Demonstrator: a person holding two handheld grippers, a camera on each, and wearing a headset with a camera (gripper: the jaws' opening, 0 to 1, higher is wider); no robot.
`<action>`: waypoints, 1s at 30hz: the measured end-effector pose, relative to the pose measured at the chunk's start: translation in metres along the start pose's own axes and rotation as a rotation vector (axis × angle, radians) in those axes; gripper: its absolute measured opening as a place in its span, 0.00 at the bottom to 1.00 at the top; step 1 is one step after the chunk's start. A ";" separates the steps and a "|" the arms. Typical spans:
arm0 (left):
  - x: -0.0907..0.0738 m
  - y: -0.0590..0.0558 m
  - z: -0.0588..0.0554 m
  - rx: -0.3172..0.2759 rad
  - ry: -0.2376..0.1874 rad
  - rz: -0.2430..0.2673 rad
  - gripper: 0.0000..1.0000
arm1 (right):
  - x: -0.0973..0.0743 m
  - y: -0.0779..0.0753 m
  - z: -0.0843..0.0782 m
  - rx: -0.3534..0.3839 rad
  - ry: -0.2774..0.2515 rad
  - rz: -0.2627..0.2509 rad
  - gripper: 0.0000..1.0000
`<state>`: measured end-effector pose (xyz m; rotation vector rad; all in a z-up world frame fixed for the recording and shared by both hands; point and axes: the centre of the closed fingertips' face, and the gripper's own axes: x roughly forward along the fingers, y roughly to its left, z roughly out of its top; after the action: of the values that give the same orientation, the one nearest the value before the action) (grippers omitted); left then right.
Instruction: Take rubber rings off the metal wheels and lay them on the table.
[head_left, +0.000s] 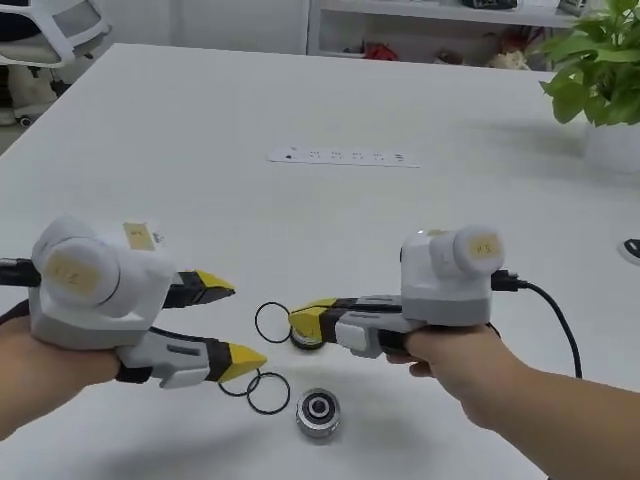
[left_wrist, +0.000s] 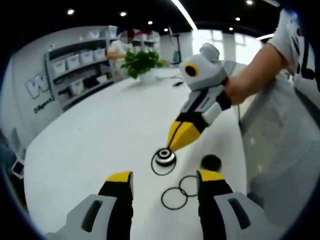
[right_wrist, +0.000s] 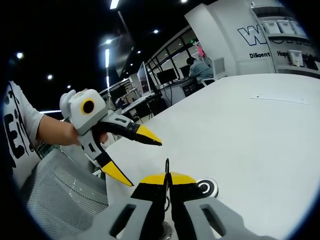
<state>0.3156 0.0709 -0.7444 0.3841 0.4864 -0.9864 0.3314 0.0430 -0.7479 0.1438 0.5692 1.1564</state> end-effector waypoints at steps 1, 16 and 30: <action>-0.001 0.000 -0.001 0.001 0.002 0.000 0.52 | 0.001 0.001 -0.001 0.000 0.002 0.003 0.00; -0.012 -0.002 -0.012 0.004 0.016 0.009 0.56 | 0.011 0.013 -0.015 0.011 0.042 0.041 0.00; -0.014 -0.004 -0.018 -0.007 0.025 0.008 0.56 | 0.017 0.003 -0.024 0.069 0.057 0.030 0.00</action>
<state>0.3016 0.0876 -0.7525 0.3925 0.5108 -0.9733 0.3218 0.0554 -0.7730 0.1791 0.6600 1.1733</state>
